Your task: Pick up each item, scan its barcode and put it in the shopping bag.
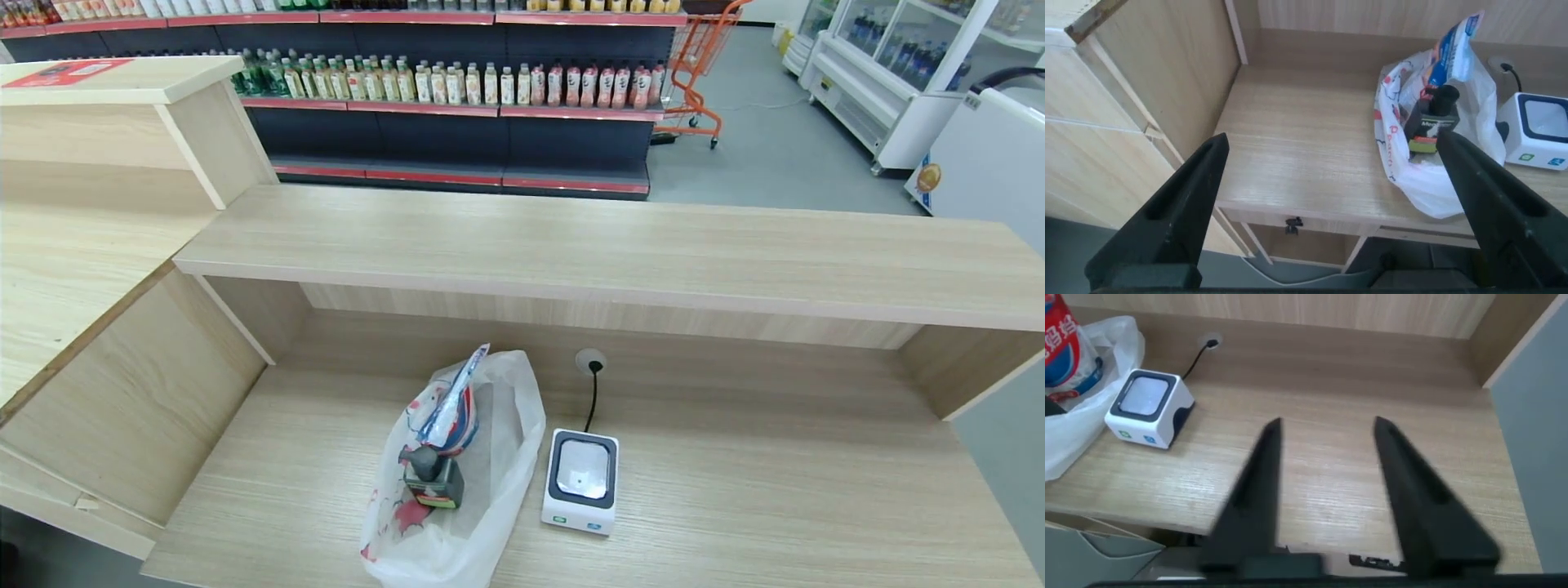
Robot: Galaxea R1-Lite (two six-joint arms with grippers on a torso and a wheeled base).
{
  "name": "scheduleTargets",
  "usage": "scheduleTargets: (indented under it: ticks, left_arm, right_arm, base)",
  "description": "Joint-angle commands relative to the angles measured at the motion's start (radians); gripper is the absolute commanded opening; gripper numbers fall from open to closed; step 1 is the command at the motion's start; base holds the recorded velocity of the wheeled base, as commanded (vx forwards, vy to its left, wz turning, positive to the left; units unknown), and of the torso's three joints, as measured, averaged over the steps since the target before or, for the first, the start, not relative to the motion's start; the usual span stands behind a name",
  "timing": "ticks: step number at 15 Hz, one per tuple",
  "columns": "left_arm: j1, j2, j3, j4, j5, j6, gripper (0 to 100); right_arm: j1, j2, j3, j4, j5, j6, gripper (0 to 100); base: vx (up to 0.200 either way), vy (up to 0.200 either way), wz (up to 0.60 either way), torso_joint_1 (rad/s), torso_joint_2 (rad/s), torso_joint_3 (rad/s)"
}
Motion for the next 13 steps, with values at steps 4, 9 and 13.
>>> scheduleTargets:
  ticks: [4, 9, 13]
  left_arm:
    - [0.0, 0.001, 0.0, 0.0, 0.0, 0.0, 100]
    - [0.0, 0.001, 0.0, 0.0, 0.0, -0.002, 100]
    - [0.0, 0.001, 0.0, 0.0, 0.0, -0.002, 100]
  right_arm:
    - [0.0, 0.003, 0.0, -0.001, 0.001, 0.0, 0]
    - [0.0, 0.003, 0.0, -0.001, 0.001, 0.0, 0]
    - [0.0, 0.003, 0.0, -0.001, 0.001, 0.0, 0]
  base:
    - [0.0, 0.0, 0.0, 0.0, 0.0, 0.0]
    - [0.0, 0.0, 0.0, 0.0, 0.0, 0.0]
    - [0.0, 0.0, 0.0, 0.0, 0.0, 0.0]
